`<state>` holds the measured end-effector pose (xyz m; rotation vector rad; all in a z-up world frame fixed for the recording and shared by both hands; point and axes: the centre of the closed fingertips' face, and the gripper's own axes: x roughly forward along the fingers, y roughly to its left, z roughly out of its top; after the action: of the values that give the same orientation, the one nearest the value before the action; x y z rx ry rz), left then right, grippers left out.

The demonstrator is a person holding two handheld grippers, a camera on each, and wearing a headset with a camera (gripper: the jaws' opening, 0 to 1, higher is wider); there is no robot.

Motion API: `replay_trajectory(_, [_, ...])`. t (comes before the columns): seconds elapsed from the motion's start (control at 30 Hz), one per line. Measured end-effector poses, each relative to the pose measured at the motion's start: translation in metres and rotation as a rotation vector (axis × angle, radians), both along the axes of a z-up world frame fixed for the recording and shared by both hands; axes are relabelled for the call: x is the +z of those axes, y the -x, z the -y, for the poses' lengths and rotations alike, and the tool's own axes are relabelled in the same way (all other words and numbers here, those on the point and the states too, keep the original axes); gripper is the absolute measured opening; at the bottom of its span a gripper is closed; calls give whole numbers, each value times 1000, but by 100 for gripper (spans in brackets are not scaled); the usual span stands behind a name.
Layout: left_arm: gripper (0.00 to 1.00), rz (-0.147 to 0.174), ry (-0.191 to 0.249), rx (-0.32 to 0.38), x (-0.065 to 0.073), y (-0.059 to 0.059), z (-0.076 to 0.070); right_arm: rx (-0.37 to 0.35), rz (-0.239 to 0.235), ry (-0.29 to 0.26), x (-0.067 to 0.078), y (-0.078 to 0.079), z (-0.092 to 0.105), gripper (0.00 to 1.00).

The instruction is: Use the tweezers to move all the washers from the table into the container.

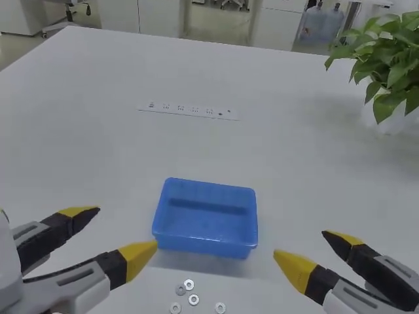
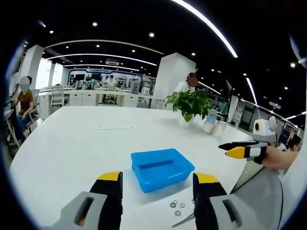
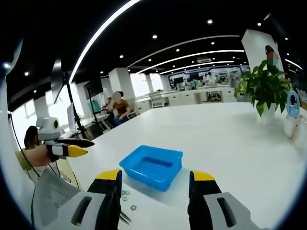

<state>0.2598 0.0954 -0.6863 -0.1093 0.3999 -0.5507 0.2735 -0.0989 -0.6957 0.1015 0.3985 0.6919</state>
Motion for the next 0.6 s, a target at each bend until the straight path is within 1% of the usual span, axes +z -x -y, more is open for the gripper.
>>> replay_trajectory(0.1, [46, -41, -7, -57, -8, 5, 7, 38, -12, 15, -6, 3, -7, 48])
replay_trajectory(0.13, [41, -52, -31, -75, -14, 7, 7, 49, -17, 18, -8, 4, -9, 47])
replay_trajectory(0.17, [38, -59, -45, -93, -17, 9, 9, 65, -25, 23, -12, 5, -12, 46])
replay_trajectory(0.2, [35, -83, -60, -120, -24, 12, 11, 74, -31, 26, -14, 6, -14, 45])
replay_trajectory(0.23, [32, -97, -66, -135, -27, 14, 13, 91, -46, 31, -18, 8, -16, 44])
replay_trajectory(0.27, [30, -103, -70, -153, -30, 16, 16, 102, -60, 33, -21, 10, -17, 44])
replay_trajectory(0.33, [25, -132, -77, -196, -37, 22, 21, 133, -94, 29, -28, 14, -22, 42])
replay_trajectory(0.37, [23, -151, -97, -232, -43, 26, 24, 155, -107, 30, -31, 17, -25, 41])
replay_trajectory(0.4, [21, -164, -115, -256, -47, 30, 26, 168, -114, 35, -33, 19, -26, 38])
replay_trajectory(0.43, [19, -177, -143, -283, -52, 34, 28, 183, -123, 42, -36, 21, -28, 36])
replay_trajectory(0.47, [17, -206, -185, -312, -62, 41, 28, 205, -135, 52, -40, 23, -31, 34])
replay_trajectory(0.5, [17, -224, -202, -329, -67, 44, 29, 221, -143, 58, -42, 25, -33, 31])
replay_trajectory(0.53, [16, -251, -223, -359, -74, 50, 31, 255, -155, 80, -46, 29, -36, 29])
replay_trajectory(0.57, [15, -265, -233, -377, -78, 53, 32, 279, -163, 100, -50, 31, -38, 26])
replay_trajectory(0.6, [14, -282, -237, -400, -81, 55, 34, 315, -167, 134, -55, 35, -41, 22])
